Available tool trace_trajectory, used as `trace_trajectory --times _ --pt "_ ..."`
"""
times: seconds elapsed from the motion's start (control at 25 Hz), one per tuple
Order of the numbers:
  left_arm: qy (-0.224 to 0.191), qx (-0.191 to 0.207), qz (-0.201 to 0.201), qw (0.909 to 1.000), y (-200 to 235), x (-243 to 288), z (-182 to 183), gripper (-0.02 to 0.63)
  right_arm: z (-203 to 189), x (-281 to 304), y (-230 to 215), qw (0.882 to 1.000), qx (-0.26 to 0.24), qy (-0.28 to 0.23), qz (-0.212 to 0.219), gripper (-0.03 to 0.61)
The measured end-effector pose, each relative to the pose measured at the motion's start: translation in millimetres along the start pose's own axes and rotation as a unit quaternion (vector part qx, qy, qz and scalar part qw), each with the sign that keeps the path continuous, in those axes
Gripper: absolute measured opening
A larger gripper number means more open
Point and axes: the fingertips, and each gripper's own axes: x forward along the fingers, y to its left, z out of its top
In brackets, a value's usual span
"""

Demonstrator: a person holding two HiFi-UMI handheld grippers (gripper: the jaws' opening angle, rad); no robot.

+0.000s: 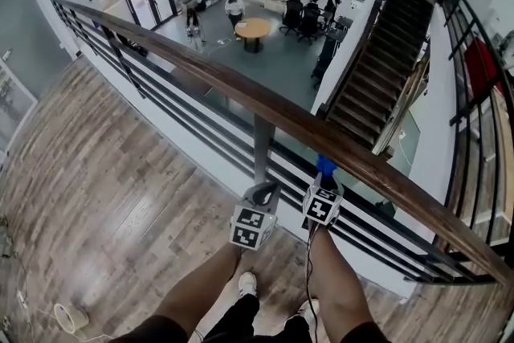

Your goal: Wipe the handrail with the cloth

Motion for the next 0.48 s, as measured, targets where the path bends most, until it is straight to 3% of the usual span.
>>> trace_trajectory --times 0.48 --pt "0.011 0.034 -0.042 0.9985 -107.8 40.7 8.5 0.003 -29.9 -45.2 -113.7 1.000 0.014 0.001 -0.027 0.089"
